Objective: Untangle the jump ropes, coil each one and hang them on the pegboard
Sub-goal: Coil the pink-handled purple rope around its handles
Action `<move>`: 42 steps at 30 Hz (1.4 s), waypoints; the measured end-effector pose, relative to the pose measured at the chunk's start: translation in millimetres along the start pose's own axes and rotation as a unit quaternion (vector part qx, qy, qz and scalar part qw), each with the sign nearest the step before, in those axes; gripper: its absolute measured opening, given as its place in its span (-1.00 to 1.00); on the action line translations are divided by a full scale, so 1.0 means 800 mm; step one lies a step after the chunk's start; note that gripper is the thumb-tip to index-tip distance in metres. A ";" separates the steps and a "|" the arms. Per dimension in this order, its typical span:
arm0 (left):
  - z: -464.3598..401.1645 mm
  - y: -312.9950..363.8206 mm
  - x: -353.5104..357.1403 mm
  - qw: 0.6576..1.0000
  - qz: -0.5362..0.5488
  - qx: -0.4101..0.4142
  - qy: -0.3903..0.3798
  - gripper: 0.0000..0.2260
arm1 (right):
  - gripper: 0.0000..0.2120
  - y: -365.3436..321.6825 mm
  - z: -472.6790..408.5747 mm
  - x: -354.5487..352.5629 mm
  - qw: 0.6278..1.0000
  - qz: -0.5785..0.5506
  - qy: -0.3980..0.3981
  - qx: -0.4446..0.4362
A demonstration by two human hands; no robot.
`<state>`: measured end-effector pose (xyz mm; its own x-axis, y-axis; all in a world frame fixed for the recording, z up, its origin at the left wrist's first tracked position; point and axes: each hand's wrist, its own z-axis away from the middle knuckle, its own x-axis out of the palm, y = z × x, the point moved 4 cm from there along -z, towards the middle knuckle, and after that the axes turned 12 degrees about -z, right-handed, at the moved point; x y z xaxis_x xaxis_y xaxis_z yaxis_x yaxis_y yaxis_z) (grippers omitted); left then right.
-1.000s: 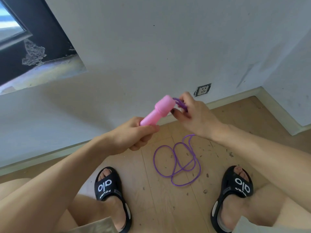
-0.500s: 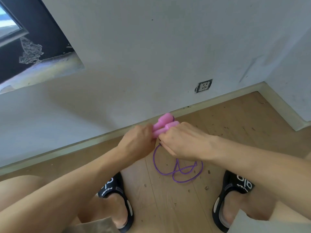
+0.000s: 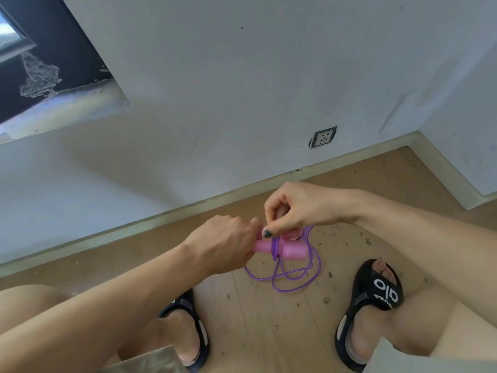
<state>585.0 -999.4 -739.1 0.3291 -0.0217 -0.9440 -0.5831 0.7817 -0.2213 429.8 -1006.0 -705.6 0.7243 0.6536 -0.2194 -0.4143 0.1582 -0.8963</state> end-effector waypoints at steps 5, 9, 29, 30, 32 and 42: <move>0.003 -0.002 -0.010 0.999 0.002 0.036 0.008 -0.77 | -0.70 0.009 -0.013 -0.010 0.992 0.053 0.103 -0.045; 0.005 0.001 -0.023 0.997 0.020 0.072 0.030 -0.81 | -0.66 0.009 -0.015 -0.014 0.980 0.103 0.158 -0.065; -0.026 -0.072 0.010 0.930 0.275 -0.244 0.032 -0.85 | -0.74 0.034 -0.008 0.077 0.955 0.032 0.293 -0.035; -0.024 -0.073 0.018 0.933 0.260 -0.248 0.018 -0.87 | -0.72 0.027 -0.004 0.073 0.956 0.071 0.281 -0.050; -0.021 -0.070 0.026 0.951 0.208 -0.227 0.004 -0.89 | -0.66 0.013 -0.001 0.056 0.948 0.125 0.277 -0.089; -0.009 -0.005 -0.024 0.999 0.030 -0.034 -0.007 -0.79 | -0.42 -0.018 -0.012 -0.033 0.886 0.358 0.268 -0.120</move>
<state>576.1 -1006.6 -721.4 0.3021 0.0336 -0.9527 -0.6507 0.7376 -0.1804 421.9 -1032.6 -690.8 0.5076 0.0675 -0.8589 -0.7910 -0.3587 -0.4957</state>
